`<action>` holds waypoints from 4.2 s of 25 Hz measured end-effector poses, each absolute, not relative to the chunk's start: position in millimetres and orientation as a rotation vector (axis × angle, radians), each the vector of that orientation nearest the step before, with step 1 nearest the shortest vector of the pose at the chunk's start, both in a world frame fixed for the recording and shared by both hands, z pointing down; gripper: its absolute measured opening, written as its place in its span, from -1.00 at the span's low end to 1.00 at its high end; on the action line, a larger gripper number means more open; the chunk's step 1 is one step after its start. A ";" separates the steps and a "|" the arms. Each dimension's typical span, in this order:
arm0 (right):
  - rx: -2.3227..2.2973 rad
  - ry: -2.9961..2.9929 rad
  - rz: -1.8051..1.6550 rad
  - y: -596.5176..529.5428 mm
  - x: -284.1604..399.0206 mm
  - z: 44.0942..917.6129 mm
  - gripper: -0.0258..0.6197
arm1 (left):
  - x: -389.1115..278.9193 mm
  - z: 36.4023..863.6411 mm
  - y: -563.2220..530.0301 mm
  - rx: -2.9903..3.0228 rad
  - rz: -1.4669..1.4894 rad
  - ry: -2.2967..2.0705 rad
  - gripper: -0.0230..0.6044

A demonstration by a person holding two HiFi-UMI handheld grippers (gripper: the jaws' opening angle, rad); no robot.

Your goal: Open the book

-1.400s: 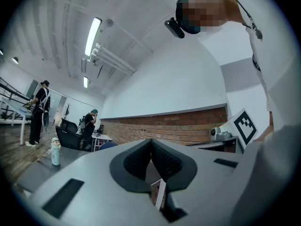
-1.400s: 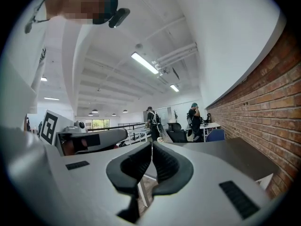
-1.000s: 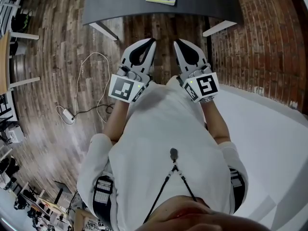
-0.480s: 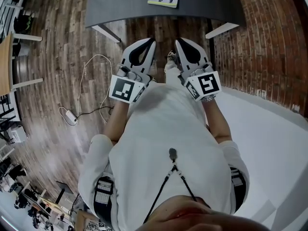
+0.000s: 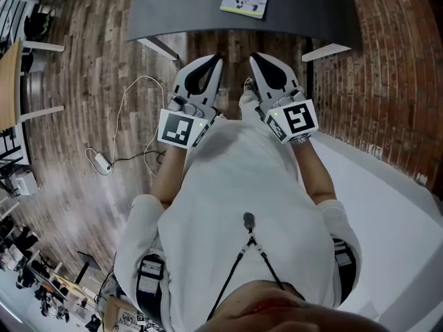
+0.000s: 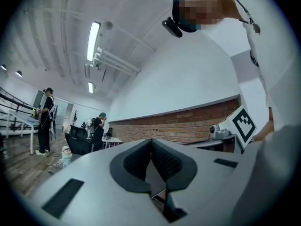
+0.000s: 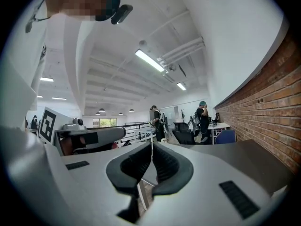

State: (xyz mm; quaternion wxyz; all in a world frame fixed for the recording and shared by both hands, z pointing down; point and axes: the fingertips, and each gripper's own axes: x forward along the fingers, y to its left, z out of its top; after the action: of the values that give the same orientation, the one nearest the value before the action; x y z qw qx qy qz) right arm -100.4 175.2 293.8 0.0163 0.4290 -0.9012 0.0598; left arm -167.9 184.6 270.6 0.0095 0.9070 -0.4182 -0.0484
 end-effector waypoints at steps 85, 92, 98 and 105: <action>1.371 -2.700 0.425 -205.8 69.0 360.1 -0.80 | 1.2 440.5 -188.5 2.661 0.281 -1.140 -0.85; 1.413 -2.662 0.449 -235.9 60.1 367.5 -0.80 | 9.6 486.1 -205.6 2.669 0.369 -0.983 -0.85; 1.435 -2.633 0.485 -251.3 56.9 379.5 -0.80 | 17.7 524.4 -215.0 2.665 0.441 -0.907 -0.85; 1.438 -2.599 0.537 -248.0 59.3 400.1 -0.80 | 28.0 574.4 -210.0 2.637 0.563 -0.863 -0.85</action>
State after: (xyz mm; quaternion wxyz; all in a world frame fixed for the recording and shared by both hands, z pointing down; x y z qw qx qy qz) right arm 59.3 -248.0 400.1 0.0616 0.4755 -0.8594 0.1777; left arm 28.0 -210.0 574.4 0.1546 0.9203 -0.3010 0.1965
